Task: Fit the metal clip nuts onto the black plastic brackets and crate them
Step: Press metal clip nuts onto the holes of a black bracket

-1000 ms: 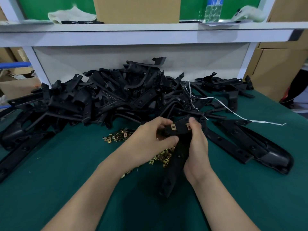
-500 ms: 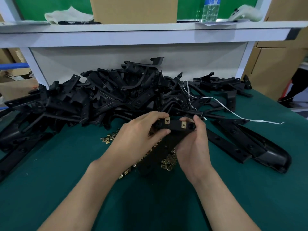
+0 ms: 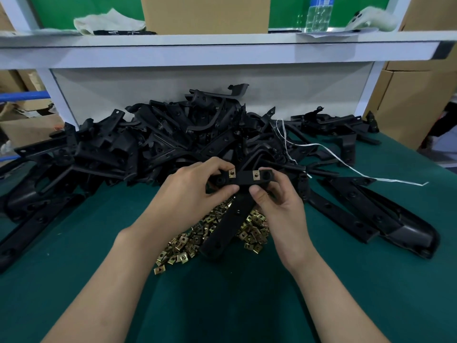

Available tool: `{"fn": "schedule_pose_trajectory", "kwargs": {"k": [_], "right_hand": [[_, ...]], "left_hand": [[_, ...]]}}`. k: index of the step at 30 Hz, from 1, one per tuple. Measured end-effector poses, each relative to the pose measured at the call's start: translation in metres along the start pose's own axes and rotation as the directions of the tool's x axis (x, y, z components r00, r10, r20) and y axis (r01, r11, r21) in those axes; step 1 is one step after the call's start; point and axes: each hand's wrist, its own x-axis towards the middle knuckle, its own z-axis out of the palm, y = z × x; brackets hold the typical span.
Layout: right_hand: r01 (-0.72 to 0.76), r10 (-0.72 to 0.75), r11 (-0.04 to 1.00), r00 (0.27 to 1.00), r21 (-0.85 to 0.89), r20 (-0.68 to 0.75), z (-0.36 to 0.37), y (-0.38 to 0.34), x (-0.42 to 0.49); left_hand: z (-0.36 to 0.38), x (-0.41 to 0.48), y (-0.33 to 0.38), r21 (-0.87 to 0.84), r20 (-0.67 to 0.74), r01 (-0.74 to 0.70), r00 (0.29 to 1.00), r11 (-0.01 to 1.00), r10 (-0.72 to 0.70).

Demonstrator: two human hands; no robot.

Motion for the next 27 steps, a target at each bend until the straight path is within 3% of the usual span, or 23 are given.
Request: {"fn": "schedule_pose_trajectory", "kwargs": {"k": [27], "right_hand": [[-0.039, 0.040, 0.999, 0.999, 0.035, -0.013, -0.0029, 0.0064, 0.0025]], "left_hand": [[-0.0038, 0.0018, 0.0016, -0.008, 0.054, -0.053, 0.997, 0.999, 0.053]]}}
